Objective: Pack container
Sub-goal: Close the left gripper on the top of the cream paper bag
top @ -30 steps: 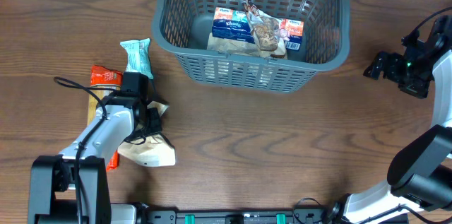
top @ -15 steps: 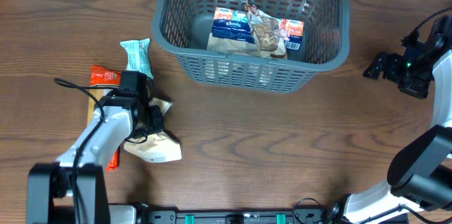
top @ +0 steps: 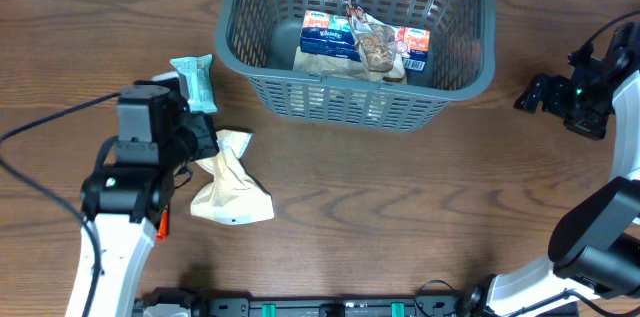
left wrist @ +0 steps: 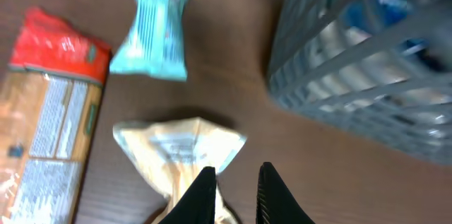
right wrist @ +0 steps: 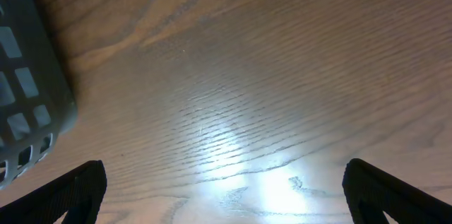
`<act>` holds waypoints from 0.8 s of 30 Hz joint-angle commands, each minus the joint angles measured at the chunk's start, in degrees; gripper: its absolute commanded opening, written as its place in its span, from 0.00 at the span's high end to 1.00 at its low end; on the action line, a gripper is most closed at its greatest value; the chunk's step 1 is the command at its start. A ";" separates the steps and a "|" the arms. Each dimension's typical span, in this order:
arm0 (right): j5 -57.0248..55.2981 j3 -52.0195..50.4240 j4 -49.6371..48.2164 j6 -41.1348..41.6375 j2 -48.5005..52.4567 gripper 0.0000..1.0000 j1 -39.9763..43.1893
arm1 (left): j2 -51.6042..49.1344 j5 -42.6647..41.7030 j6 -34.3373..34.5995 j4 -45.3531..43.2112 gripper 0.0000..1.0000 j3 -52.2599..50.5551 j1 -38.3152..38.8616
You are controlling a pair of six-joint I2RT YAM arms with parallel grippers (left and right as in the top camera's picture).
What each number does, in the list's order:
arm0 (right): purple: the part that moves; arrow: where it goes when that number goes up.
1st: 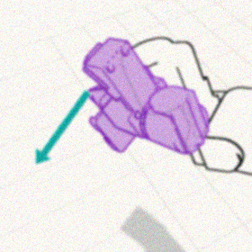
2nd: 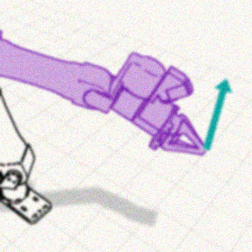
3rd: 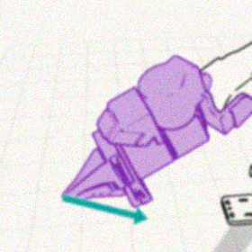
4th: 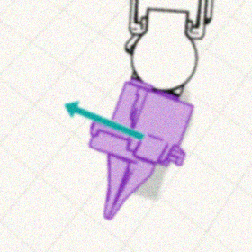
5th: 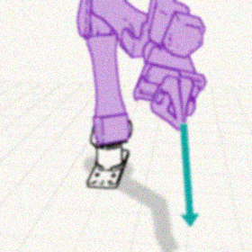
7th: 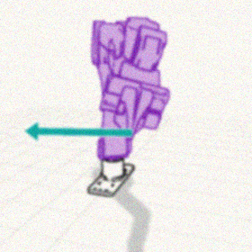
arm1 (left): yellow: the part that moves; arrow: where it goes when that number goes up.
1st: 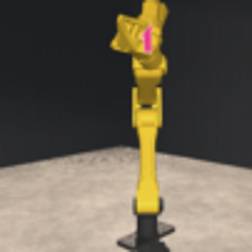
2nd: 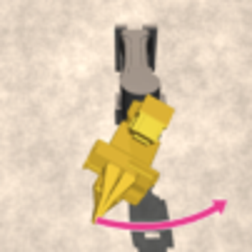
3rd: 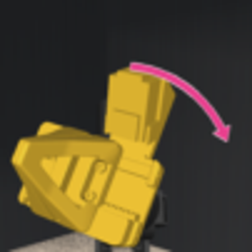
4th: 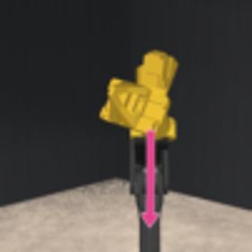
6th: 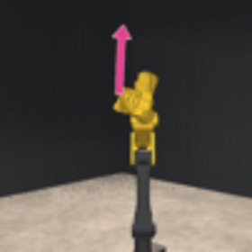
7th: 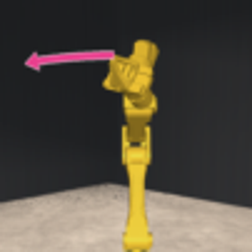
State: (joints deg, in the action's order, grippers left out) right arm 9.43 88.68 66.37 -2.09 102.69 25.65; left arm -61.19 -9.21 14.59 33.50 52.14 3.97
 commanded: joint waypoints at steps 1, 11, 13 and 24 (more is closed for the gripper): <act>0.48 -0.31 0.00 -0.33 0.20 0.01 0.13 | 0.26 2.47 -0.35 2.14 0.84 1.07 0.09; 0.50 -0.31 0.04 -0.33 0.20 0.01 0.13 | -10.29 4.94 -0.33 6.60 0.38 -0.39 0.09; 0.50 -0.31 0.04 -0.33 0.20 0.01 0.13 | -12.98 4.94 -0.33 6.58 0.37 -0.39 0.09; 0.52 -0.31 0.07 -0.33 0.20 0.01 0.13 | -25.18 4.94 -0.31 5.29 0.27 -1.64 0.11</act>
State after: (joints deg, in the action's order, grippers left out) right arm 9.43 88.68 66.39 -2.09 102.69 25.65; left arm -84.01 -5.32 14.76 39.07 51.90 3.97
